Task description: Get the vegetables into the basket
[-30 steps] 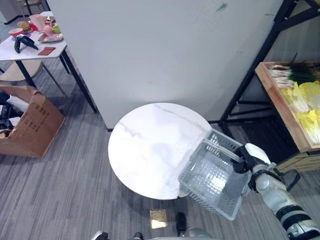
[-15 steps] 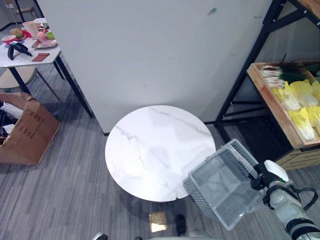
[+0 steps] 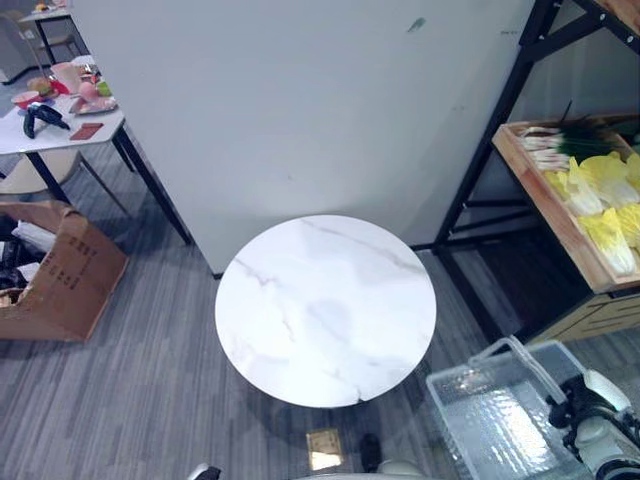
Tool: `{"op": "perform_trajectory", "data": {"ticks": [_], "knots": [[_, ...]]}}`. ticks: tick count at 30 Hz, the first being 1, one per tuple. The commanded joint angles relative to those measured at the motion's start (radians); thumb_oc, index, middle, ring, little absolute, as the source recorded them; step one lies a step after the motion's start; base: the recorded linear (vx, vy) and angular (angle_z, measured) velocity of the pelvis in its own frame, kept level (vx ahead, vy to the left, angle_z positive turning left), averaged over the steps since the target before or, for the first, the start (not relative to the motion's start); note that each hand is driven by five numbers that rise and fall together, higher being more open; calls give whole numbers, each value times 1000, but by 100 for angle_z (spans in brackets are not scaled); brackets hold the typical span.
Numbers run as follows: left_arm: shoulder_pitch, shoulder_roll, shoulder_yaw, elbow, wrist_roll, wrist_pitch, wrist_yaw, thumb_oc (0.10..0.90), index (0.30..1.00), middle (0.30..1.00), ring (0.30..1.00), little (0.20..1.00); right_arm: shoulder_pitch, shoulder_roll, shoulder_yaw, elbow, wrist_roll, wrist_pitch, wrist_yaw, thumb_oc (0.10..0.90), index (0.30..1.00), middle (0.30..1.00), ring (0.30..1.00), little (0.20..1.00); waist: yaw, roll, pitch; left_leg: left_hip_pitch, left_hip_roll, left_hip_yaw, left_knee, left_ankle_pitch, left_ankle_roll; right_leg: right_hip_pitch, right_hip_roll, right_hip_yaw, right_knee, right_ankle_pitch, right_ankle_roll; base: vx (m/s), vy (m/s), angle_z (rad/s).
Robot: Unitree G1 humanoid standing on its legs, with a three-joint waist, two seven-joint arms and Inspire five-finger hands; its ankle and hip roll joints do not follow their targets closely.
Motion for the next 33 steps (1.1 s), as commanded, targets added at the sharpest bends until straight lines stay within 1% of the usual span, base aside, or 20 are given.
{"op": "perform_trajectory", "data": {"ticks": [1,3,5,6,8,13,16,19,23,28,29,31,33], "knots": [[-69,20,-23,59,-9,4,23,900,1000,1000,1000,1000,-121,-107,-35,37,28,-18,-81,400,300,300,300,300,1,-65,21,-9,-17,1,7,12,-29,91,-43,11,32,-73,93,0,0,0],[-72,20,-27,65,-12,2,25,900,1000,1000,1000,1000,-136,-96,-22,105,40,-22,-76,400,300,300,300,300,1,-64,21,-9,-18,0,7,13,-30,93,-42,12,31,-74,92,0,0,0],[-74,20,-29,68,-13,2,25,900,1000,1000,1000,1000,-140,-92,-17,127,44,-24,-75,400,300,300,300,300,0,-64,20,-9,-17,0,7,12,-30,92,-41,11,30,-74,92,0,0,0],[-77,20,-31,74,-12,3,27,900,1000,1000,1000,1000,-142,-78,-9,176,49,-24,-66,400,300,300,300,300,1,-63,19,-9,-17,-1,7,13,-30,93,-41,9,31,-75,92,0,0,0],[-78,19,-32,78,-14,4,28,900,1000,1000,1000,1000,-148,-68,-1,193,50,-23,-63,400,300,300,300,300,1,-63,17,-9,-17,-1,7,13,-30,94,-40,9,29,-75,91,0,0,0],[-80,16,-33,86,-7,5,33,900,1000,1000,1000,1000,-149,-48,9,187,53,-25,-65,400,300,300,300,300,-1,-64,15,-11,-17,1,7,13,-29,91,-38,13,26,-70,91,0,0,0],[-87,13,-59,86,33,4,33,900,1000,1000,1000,1000,-159,-41,23,188,51,-31,-68,400,300,300,300,300,-6,-67,18,-14,-19,7,7,13,-26,85,-38,20,25,-65,94,-4,11,-1],[-90,13,-56,89,29,3,35,900,1000,1000,1000,1000,-161,-36,30,181,49,-31,-67,400,300,300,300,300,-7,-68,21,-15,-21,11,7,12,-24,79,-39,24,27,-62,97,-13,38,-7],[-96,12,-49,91,17,3,41,900,1000,1000,1000,1000,-169,-24,69,165,3,-26,-53,400,300,300,300,300,-10,-77,31,-24,-31,22,7,5,-14,57,-50,38,35,-49,107,-26,85,-13],[-99,11,-44,96,13,1,43,900,1000,1000,1000,1000,-187,-10,89,168,-5,-25,-49,400,300,300,300,300,-11,-82,34,-24,-42,35,7,-2,-5,44,-60,55,43,-43,117,-15,84,-9],[-101,14,-40,92,8,1,46,900,1000,1000,1000,1000,-198,3,100,155,-8,-23,-46,400,300,300,300,300,-13,-85,37,-23,-49,43,7,-5,3,28,-66,67,53,-34,124,-35,95,-13],[-101,16,-39,91,12,1,46,900,1000,1000,1000,1000,-202,7,105,151,-10,-23,-45,400,300,300,300,300,-12,-87,40,-23,-51,49,7,-6,7,21,-66,78,59,-30,127,-34,90,-20],[-104,18,-42,85,15,-1,47,900,1000,1000,1000,1000,-219,18,113,147,-10,-23,-46,400,300,300,300,300,-13,-89,46,-25,-59,63,7,-8,13,2,-72,94,72,-16,137,-31,86,-33]]}}
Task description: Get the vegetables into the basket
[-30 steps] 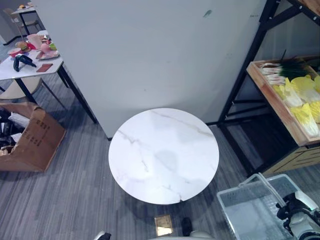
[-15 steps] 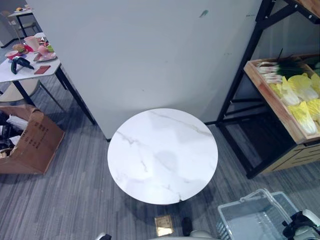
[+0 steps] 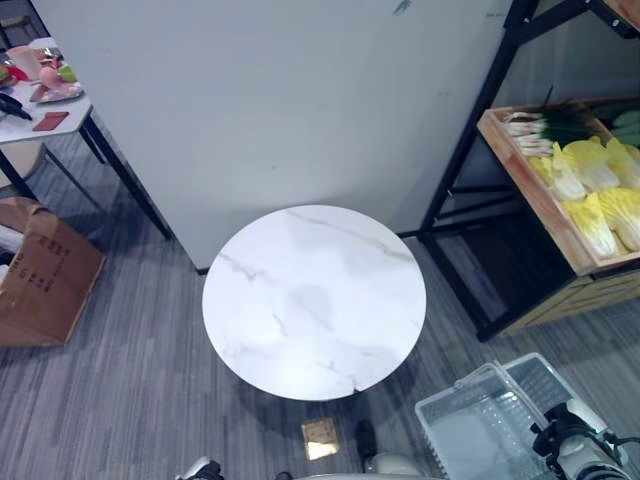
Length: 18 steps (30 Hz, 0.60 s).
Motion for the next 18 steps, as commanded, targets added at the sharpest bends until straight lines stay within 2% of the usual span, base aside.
{"op": "perform_trajectory", "data": {"ticks": [1,8,9,12,13,16,17,18], "knots": [[-51,13,-3,27,13,-1,23,900,1000,1000,1000,1000,-141,-82,34,-3,-31,3,-51,400,300,300,300,300,0,-22,2,-27,-11,-20,6,8,-10,41,-49,9,69,-44,105,-37,70,-25],[-53,19,3,22,11,-2,24,900,1000,1000,1000,1000,-174,-46,61,-19,-35,2,-59,400,300,300,300,300,-5,-26,14,-33,-20,18,6,5,-4,-3,-51,39,74,-3,128,-33,45,-21],[-56,21,6,18,3,-1,27,900,1000,1000,1000,1000,-188,-29,72,-25,-36,3,-61,400,300,300,300,300,-6,-28,23,-34,-17,35,6,7,-4,-26,-57,31,76,27,137,-71,-23,-31],[-56,24,11,18,2,-1,27,900,1000,1000,1000,1000,-197,-15,76,-35,-33,2,-64,400,300,300,300,300,-5,-29,31,-40,-6,49,6,11,-6,-45,-67,18,80,42,142,-62,-41,-28],[-56,25,14,17,1,0,28,900,1000,1000,1000,1000,-199,-9,80,-35,-36,1,-63,400,300,300,300,300,-1,-28,33,-41,0,54,6,14,-7,-46,-74,4,85,40,141,-68,-62,-31],[-55,27,26,17,-17,5,39,900,1000,1000,1000,1000,-232,17,102,-46,-39,-2,-68,400,300,300,300,300,37,-16,46,-55,39,88,7,24,-18,-13,-147,-139,121,6,129,-130,-110,-19],[-55,27,27,17,-17,5,39,900,1000,1000,1000,1000,-233,18,102,-46,-39,-2,-68,400,300,300,300,300,37,-17,45,-58,39,88,6,28,-19,-16,-148,-139,120,8,128,-76,-74,-32],[-53,28,31,15,-22,8,40,900,1000,1000,1000,1000,-238,24,107,-48,-37,-1,-68,400,300,300,300,300,46,-19,43,-62,46,97,7,31,-22,-5,-168,-163,122,9,128,-53,-62,-40]]}}
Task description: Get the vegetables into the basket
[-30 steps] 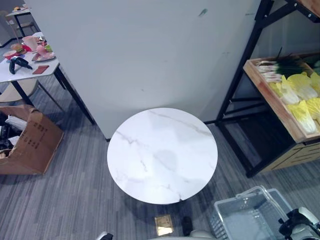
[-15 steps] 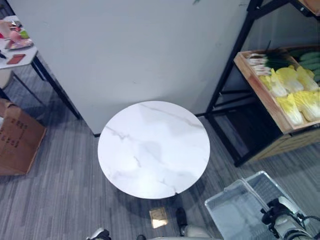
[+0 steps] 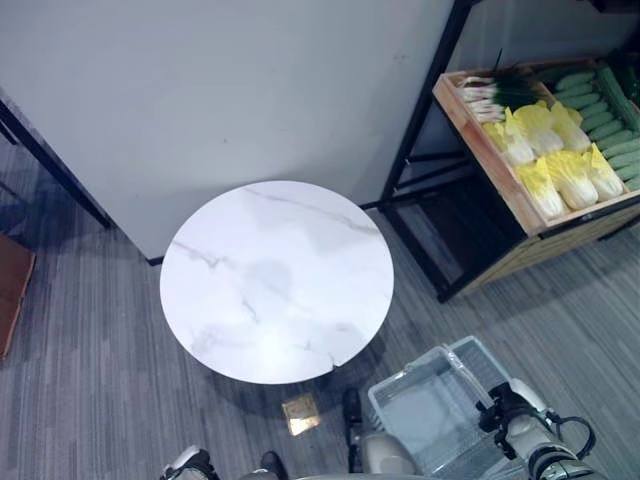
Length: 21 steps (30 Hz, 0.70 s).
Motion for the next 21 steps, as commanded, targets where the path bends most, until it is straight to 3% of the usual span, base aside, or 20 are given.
{"op": "perform_trajectory", "data": {"ticks": [1,2,4,5,6,9,15,21], "knots": [[-22,6,30,25,-27,8,24,900,1000,1000,1000,1000,-151,-94,43,-37,-31,-25,-59,400,300,300,300,300,13,-38,-43,-72,-35,-67,5,23,-28,107,-116,59,-36,62,59,-138,-153,-37],[-17,9,48,21,-52,8,29,900,1000,1000,1000,1000,-167,-70,55,-39,-27,-25,-52,400,300,300,300,300,57,-41,-48,-81,-16,-26,17,28,-34,139,-180,-61,-7,58,65,-110,-124,-41],[-14,11,53,23,-51,11,28,900,1000,1000,1000,1000,-170,-65,63,-37,-29,-24,-48,400,300,300,300,300,65,-49,-52,-85,-18,-21,19,28,-36,159,-191,-82,-18,67,66,-41,-115,-78],[-10,13,66,30,-52,18,28,900,1000,1000,1000,1000,-171,-49,80,-41,-40,-23,-39,400,300,300,300,300,87,-67,-72,-82,-17,-6,17,17,-52,190,-210,-125,-51,82,89,38,-175,-83],[-12,17,74,30,-54,21,31,900,1000,1000,1000,1000,-168,-41,82,-50,-45,-22,-37,400,300,300,300,300,88,-75,-76,-78,-15,0,20,20,-56,183,-217,-133,-53,103,89,63,-151,-120],[-15,14,77,39,-51,28,30,900,1000,1000,1000,1000,-146,-29,79,-67,-51,-19,-36,400,300,300,300,300,85,-88,-81,-92,-12,3,37,40,-58,193,-208,-138,-70,80,89,-32,-161,-29],[-18,1,90,48,-70,33,44,900,1000,1000,1000,1000,-98,-17,63,-86,-27,-18,-54,400,300,300,300,300,68,-72,-89,-92,19,-25,20,72,-82,218,-176,-167,-86,24,76,11,-101,20],[-19,-7,89,56,-61,38,43,900,1000,1000,1000,1000,-60,-12,50,-86,-25,-20,-57,400,300,300,300,300,51,-59,-89,-70,34,-36,14,68,-87,226,-159,-167,-74,-1,67,34,-40,10]]}}
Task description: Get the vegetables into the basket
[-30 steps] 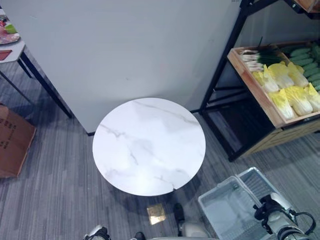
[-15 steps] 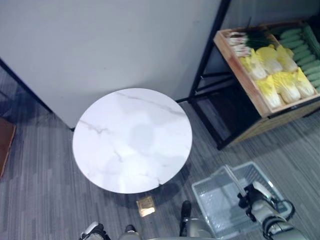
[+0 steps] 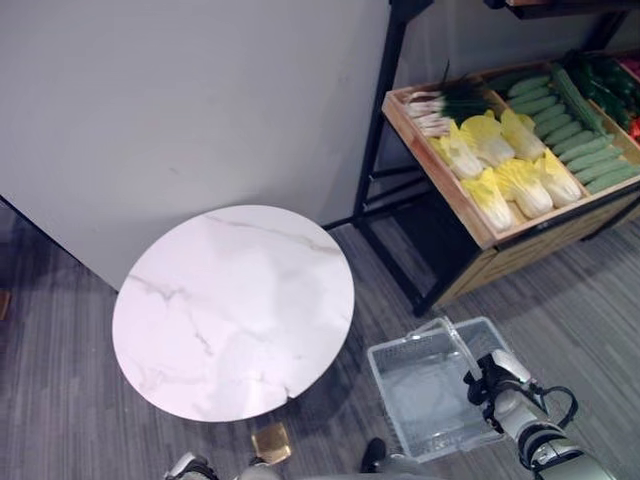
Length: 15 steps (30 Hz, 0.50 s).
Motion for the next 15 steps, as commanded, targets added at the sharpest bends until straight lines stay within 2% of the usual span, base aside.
{"op": "perform_trajectory", "data": {"ticks": [1,10,15], "knots": [[-23,7,5,40,-5,9,17,900,1000,1000,1000,1000,-49,-20,-32,-2,-4,-6,-50,400,300,300,300,300,-21,-54,4,5,-38,-28,-70,75,1,116,-117,25,-123,123,167,63,-14,7],[-25,-1,-7,36,7,18,16,900,1000,1000,1000,1000,-34,-19,-45,-13,5,-13,-60,400,300,300,300,300,-35,-40,7,19,-33,-5,-63,73,-7,111,-106,46,-116,114,164,19,-9,-4],[-29,-7,-3,23,-8,13,17,900,1000,1000,1000,1000,-16,-9,-45,-53,12,-11,-64,400,300,300,300,300,-53,-26,7,23,-20,14,-70,84,-17,108,-85,63,-143,115,157,0,-42,-18]]}}
